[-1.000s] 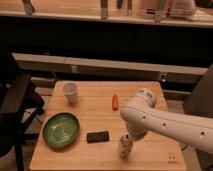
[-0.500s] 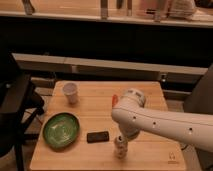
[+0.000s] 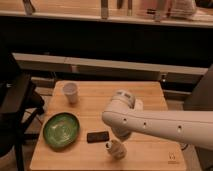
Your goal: Knock the bottle over
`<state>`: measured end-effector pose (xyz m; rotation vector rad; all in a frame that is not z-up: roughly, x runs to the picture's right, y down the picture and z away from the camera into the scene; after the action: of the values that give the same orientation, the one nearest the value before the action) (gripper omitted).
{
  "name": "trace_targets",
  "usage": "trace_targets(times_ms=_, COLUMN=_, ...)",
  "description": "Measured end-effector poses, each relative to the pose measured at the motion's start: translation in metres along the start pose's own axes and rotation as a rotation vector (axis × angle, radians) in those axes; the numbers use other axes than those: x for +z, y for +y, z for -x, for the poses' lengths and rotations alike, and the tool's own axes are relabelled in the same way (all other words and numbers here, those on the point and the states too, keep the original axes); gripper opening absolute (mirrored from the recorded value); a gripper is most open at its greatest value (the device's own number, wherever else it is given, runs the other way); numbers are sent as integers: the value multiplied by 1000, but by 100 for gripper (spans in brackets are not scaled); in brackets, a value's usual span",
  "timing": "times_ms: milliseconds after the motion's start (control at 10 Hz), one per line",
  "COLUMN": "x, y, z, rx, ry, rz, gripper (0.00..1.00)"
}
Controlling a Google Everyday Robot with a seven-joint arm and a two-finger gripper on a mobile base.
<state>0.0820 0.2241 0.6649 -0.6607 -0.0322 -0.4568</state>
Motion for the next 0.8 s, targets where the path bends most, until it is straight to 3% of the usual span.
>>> trace_targets(times_ms=600, x=-5, y=-16, z=32, rx=-43, ry=-19, rz=-14, gripper=0)
trace_targets(times_ms=800, x=-6, y=-15, z=27, rx=-54, ry=-21, rz=-14, gripper=0)
